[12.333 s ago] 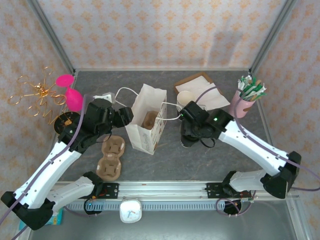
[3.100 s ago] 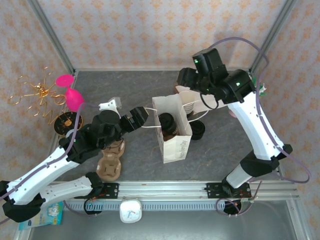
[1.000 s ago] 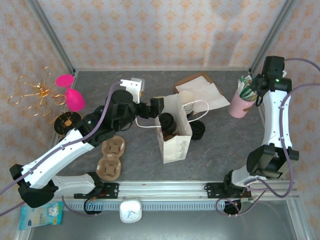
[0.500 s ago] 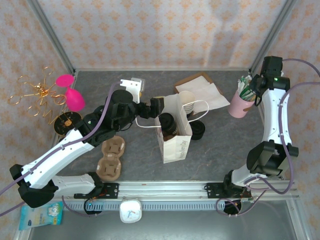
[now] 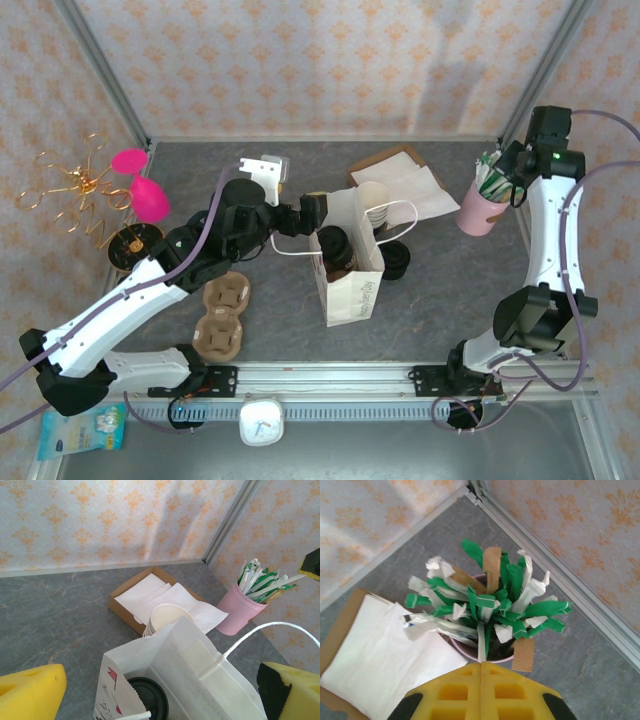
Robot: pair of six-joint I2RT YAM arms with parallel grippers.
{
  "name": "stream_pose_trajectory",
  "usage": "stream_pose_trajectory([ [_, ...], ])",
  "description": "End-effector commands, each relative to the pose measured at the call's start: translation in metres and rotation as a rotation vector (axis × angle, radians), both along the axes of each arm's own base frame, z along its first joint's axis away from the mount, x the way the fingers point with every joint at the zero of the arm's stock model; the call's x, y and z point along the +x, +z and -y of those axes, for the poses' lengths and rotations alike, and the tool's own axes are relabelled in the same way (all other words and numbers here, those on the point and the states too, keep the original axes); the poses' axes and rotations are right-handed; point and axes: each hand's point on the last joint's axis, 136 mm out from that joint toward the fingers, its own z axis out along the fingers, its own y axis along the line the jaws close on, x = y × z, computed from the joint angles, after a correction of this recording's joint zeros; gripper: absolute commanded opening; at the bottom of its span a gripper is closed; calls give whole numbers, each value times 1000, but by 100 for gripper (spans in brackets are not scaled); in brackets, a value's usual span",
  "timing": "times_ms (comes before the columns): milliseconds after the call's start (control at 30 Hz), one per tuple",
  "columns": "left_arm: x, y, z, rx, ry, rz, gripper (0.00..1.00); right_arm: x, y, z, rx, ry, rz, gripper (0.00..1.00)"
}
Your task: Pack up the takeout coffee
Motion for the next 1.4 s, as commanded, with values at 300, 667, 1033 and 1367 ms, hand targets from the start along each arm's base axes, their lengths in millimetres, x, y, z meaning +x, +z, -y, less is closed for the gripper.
stream_pose_trajectory([
  [300,1,29,-20,-40,86,48,99,-37,87,-23,11,63,199,0],
  [667,-3,30,-37,-91,156,44,99,-57,171,-85,176,308,495,0],
  [1033,-12,32,-66,-107,253,48,99,-109,229,-173,383,687,684,0],
  [1367,-28,23,-88,-125,298,-1,99,-150,208,-214,468,826,587,0],
])
